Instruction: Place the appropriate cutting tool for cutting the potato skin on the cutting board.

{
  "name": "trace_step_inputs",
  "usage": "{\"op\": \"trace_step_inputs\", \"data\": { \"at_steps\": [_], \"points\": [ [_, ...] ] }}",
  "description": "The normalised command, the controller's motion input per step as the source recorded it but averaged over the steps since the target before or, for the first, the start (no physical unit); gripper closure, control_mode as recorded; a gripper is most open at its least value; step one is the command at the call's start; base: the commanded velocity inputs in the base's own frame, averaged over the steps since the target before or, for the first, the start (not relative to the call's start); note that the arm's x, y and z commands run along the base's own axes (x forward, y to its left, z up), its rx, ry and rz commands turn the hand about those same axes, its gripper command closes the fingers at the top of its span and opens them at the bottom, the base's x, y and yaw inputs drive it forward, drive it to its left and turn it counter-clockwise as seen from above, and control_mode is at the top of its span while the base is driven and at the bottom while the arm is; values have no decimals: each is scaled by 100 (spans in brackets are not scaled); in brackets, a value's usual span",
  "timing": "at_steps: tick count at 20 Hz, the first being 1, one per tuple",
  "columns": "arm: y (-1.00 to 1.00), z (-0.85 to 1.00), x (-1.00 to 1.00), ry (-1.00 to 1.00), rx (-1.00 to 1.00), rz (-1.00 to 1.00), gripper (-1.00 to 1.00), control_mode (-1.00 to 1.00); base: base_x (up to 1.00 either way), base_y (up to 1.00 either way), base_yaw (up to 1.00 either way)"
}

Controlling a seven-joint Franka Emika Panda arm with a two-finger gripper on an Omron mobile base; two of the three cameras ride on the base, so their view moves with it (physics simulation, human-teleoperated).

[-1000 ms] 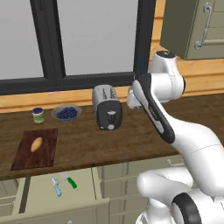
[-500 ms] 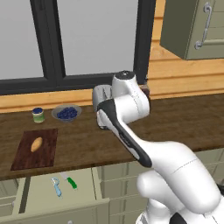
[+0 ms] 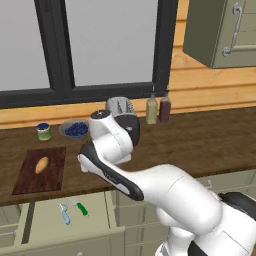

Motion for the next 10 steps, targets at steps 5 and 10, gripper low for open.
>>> {"op": "trace_step_inputs", "data": {
  "at_steps": [5, 10],
  "points": [
    [100, -65, 0, 17, 0, -5, -100, -100, 0, 0, 0],
    [78, -62, -1, 8, 0, -1, -100, -100, 0, 0, 0]
  ]
}}
